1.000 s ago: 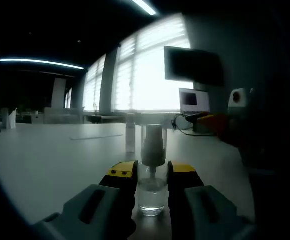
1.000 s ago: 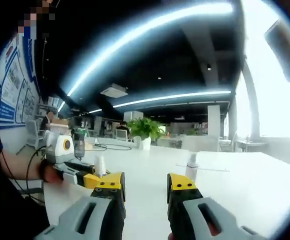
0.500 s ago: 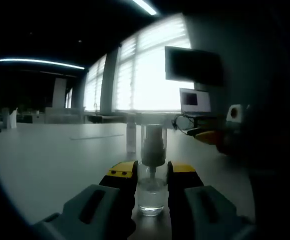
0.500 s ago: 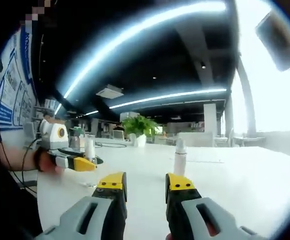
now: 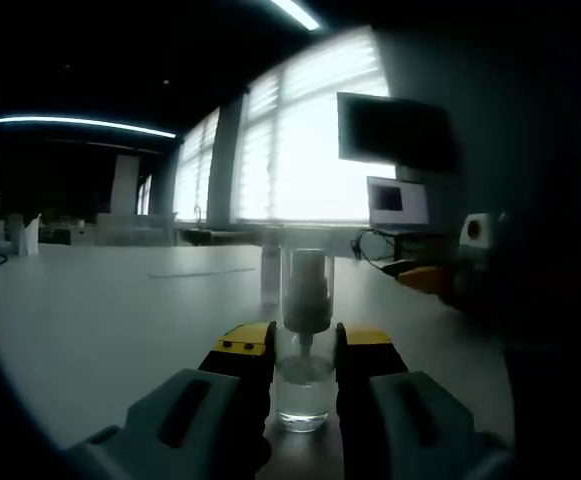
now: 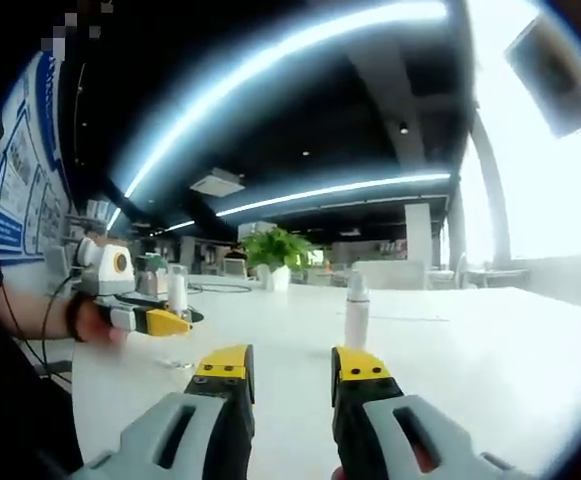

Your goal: Clamp pump bottle remove cover press pump head put on cover

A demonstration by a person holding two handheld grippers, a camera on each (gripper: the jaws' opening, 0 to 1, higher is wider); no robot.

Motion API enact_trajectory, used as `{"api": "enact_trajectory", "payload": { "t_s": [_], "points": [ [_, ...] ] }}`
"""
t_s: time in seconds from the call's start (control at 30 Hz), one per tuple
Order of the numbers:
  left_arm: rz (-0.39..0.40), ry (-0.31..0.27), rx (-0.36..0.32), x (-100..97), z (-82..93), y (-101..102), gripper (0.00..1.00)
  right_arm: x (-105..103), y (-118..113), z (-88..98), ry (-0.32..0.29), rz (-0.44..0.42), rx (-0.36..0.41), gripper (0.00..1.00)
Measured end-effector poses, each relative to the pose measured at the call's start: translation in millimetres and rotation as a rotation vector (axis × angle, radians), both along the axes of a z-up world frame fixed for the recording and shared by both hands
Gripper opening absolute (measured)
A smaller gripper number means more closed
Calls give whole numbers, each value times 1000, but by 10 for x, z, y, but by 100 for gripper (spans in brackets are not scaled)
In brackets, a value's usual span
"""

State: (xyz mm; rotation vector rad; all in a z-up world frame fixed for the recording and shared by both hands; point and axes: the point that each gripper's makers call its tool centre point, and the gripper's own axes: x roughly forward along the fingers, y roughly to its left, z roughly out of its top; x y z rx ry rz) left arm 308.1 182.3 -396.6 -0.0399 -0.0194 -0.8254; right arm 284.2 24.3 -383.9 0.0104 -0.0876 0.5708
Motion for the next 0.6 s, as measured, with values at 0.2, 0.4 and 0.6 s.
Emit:
{"api": "enact_trajectory", "payload": {
  "t_s": [0.2, 0.4, 0.6],
  "points": [
    [42, 8, -44, 71, 67, 75, 15, 3, -12, 3, 1, 1, 9, 25],
    [133, 18, -88, 305, 142, 256, 15, -4, -2, -3, 2, 7, 9, 25],
    [205, -8, -120, 580, 302, 365, 15, 2, 0, -13, 5, 6, 5, 24]
  ]
}}
